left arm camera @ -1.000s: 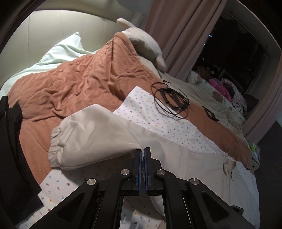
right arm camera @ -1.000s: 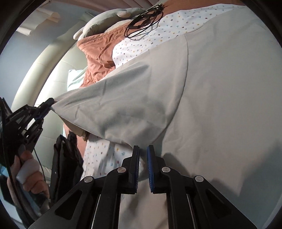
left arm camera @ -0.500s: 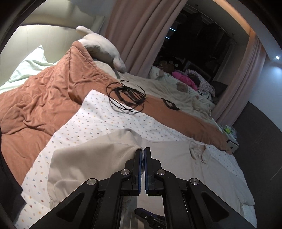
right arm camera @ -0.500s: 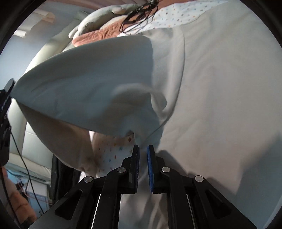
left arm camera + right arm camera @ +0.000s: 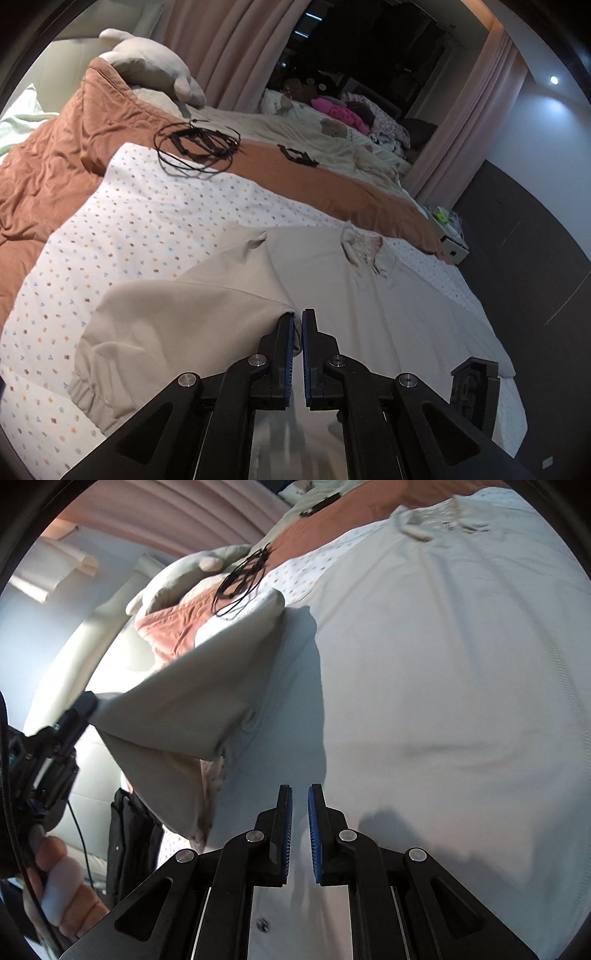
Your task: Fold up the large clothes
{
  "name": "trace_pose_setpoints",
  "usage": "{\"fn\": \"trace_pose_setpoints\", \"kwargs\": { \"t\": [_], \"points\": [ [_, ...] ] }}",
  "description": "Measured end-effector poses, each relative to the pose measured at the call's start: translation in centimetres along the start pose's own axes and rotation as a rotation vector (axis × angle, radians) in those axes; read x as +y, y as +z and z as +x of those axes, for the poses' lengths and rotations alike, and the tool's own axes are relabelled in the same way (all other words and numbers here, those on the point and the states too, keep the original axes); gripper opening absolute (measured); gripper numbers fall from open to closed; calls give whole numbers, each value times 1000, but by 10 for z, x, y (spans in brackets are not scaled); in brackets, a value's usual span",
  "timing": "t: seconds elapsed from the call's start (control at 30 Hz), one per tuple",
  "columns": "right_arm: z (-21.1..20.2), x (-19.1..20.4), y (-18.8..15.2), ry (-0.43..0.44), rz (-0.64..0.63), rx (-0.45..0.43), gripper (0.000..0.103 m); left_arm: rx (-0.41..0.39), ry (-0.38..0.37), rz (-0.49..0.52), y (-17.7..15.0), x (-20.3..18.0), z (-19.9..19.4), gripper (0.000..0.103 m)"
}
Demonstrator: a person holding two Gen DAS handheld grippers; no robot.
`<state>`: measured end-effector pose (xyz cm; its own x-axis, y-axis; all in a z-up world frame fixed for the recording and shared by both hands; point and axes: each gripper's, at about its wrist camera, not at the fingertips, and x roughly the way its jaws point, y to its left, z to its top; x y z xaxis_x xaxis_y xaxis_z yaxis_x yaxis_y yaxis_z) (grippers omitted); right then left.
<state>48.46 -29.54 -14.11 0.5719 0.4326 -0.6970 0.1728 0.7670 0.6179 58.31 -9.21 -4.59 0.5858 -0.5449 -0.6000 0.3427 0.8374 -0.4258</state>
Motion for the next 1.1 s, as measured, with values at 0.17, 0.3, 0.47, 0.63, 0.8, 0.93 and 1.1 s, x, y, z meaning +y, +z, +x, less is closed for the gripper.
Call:
{"fn": "trace_pose_setpoints", "kwargs": {
  "t": [0.17,0.3,0.47,0.63,0.8,0.93,1.1],
  "points": [
    [-25,-27,-5,-47,40,-17,10,125,-92,-54,-27,-10,28,83],
    [-37,-37,-8,-55,56,-26,10,85,-60,-71,-38,-8,14,97],
    [-38,-33,-10,-39,43,-31,10,41,76,-112,-37,26,-12,97],
    [-36,-21,-14,-29,11,-29,10,21,205,-189,-43,74,-32,97],
    [-27,0,-13,-14,-28,-30,29,79,269,-261,-54,117,-33,96],
    [-17,16,-14,11,-72,-19,43,127,319,-318,-66,145,-24,87],
    [-8,18,-17,-9,-97,2,43,201,332,-357,-82,167,-3,66]
  ]
}}
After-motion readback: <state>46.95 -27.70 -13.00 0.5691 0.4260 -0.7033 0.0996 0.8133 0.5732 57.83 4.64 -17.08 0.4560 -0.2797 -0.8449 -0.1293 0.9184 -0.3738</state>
